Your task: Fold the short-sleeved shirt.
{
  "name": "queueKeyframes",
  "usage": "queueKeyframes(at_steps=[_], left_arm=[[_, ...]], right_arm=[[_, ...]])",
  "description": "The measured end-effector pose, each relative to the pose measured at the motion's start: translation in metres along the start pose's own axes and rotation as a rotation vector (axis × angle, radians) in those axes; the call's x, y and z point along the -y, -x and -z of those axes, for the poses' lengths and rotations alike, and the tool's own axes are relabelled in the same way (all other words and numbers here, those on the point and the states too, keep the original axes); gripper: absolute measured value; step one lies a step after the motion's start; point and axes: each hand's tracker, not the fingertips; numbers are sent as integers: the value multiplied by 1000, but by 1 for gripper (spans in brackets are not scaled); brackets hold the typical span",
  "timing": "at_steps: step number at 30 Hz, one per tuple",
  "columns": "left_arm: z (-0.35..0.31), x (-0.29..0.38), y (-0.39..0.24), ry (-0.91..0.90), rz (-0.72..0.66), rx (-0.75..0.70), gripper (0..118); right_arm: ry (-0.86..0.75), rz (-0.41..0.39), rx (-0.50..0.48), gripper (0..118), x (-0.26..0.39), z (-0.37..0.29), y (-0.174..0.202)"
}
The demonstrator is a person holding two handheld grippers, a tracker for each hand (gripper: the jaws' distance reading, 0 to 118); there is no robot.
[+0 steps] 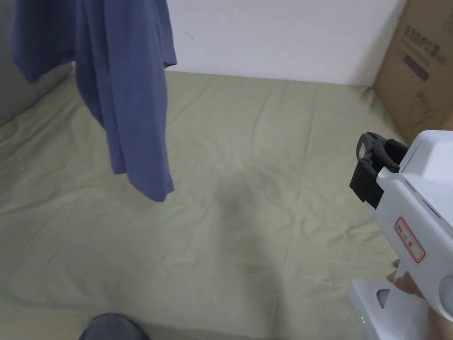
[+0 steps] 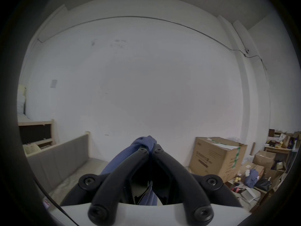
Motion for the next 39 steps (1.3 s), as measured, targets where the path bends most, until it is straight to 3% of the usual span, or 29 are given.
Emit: queueKeyframes(at_steps=[3, 7, 13, 21, 26, 28, 30, 32, 34, 35, 39], left_arm=[[26, 22, -31, 60, -39, 66, 0], [64, 77, -69, 210, 9, 79, 0], [115, 220, -109, 531, 33, 139, 0], [119, 424, -145, 990, 132, 163, 0], [102, 499, -156, 1162, 140, 149, 0], [98, 512, -158, 1169, 150, 147, 19], [95, 508, -152, 1169, 137, 161, 56], [96, 488, -145, 1123, 36, 171, 85], [98, 456, -132, 1023, -49, 164, 107], [97, 435, -127, 944, -76, 149, 111], [76, 356, -104, 607, -15, 111, 111]], right_arm=[[5, 4, 55, 0, 3, -13, -18], [23, 4, 119, 0, 9, -24, -40], [54, 26, 161, 0, 21, -21, -61], [120, 49, 175, 0, 39, 2, -72], [173, 69, 184, 0, 55, 15, -74], [194, 76, 184, 0, 60, 19, -73], [212, 89, 168, 0, 62, 20, -71], [213, 92, 159, 0, 63, 22, -67], [214, 86, 152, 0, 62, 25, -64], [211, 86, 146, 0, 61, 26, -61], [177, 75, 113, 0, 51, 29, -49]])
